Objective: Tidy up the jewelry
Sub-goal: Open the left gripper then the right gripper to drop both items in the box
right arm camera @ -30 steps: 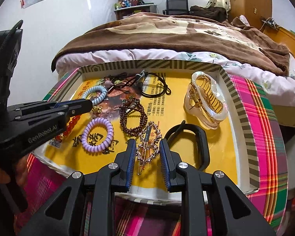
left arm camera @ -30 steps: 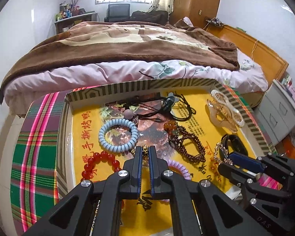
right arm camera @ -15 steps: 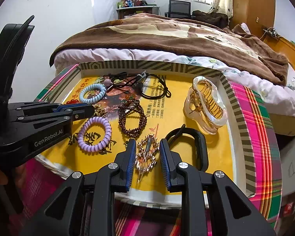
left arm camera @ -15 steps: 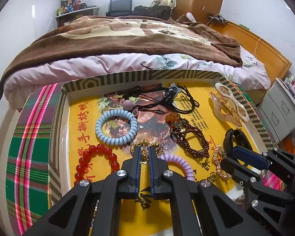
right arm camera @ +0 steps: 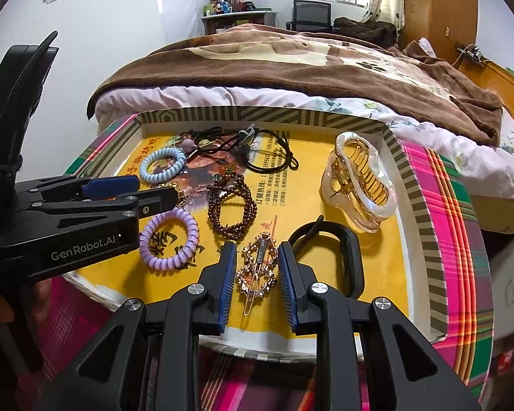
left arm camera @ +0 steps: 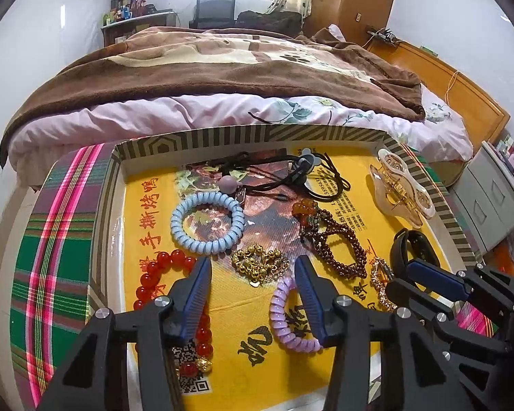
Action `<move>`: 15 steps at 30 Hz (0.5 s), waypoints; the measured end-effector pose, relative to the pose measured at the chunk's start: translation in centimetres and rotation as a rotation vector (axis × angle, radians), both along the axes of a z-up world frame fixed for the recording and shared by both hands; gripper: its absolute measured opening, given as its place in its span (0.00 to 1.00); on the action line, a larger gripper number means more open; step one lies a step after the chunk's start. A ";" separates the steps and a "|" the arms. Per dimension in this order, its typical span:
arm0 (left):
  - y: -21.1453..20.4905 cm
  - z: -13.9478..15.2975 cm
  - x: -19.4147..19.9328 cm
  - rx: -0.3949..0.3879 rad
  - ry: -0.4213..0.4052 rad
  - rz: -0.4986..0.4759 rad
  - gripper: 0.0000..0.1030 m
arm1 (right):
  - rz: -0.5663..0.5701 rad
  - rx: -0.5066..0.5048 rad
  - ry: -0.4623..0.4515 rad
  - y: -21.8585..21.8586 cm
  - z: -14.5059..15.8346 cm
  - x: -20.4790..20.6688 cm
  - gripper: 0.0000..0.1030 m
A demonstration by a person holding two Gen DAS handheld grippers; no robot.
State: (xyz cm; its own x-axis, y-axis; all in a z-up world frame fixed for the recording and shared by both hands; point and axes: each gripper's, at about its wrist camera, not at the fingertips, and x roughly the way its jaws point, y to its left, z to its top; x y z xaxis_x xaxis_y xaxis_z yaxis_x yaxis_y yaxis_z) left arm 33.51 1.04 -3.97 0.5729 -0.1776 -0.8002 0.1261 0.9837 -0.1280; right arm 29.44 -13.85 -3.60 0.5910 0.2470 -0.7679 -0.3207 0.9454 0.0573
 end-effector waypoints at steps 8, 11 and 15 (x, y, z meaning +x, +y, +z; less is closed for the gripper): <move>0.3 0.6 -0.6 -0.003 -0.001 0.020 0.61 | -0.004 0.023 -0.013 -0.4 0.7 -0.6 0.32; 0.5 1.2 -1.4 -0.003 -0.011 0.028 0.62 | -0.009 0.031 -0.023 -0.5 1.1 -1.2 0.33; 1.0 2.5 -3.1 -0.003 -0.038 0.055 0.74 | -0.015 0.040 -0.038 -0.8 1.9 -2.4 0.33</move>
